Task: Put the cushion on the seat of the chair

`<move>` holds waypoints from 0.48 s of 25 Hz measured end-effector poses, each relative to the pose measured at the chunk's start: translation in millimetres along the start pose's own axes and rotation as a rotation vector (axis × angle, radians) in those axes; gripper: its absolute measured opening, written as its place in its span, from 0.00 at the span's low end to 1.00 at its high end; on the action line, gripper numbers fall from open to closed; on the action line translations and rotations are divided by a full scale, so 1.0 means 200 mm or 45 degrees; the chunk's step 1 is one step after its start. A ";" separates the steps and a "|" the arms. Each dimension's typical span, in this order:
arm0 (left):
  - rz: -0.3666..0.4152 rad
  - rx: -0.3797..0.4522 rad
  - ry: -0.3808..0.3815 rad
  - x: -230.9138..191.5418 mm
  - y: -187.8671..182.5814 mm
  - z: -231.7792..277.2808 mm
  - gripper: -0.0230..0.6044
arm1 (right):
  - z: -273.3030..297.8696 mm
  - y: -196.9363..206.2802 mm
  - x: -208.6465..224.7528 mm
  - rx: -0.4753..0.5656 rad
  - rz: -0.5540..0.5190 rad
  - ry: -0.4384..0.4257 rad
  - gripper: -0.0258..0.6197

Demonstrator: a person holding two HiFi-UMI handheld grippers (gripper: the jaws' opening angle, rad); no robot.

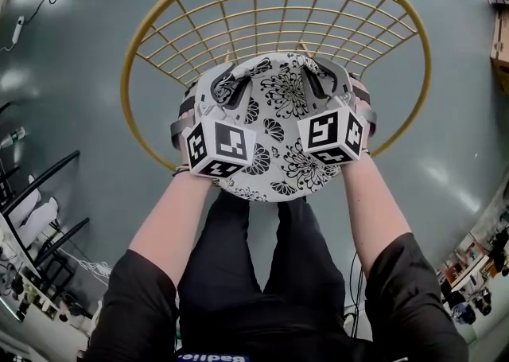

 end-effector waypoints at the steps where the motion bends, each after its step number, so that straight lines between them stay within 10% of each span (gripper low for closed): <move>1: 0.003 0.004 -0.014 -0.01 0.00 0.01 0.28 | 0.00 0.01 0.01 -0.007 -0.008 0.019 0.13; 12: -0.009 0.034 -0.083 -0.07 -0.07 -0.10 0.45 | -0.12 -0.03 0.03 -0.004 -0.002 0.105 0.31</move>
Point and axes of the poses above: the fingertips, and each gripper's own axes: z forward along the fingers, x to its right, y out of its underside, the point moved 1 cm from there along -z, backward along the fingers, and after that the axes turned 14 degrees about -y, right-handed, at the moved point
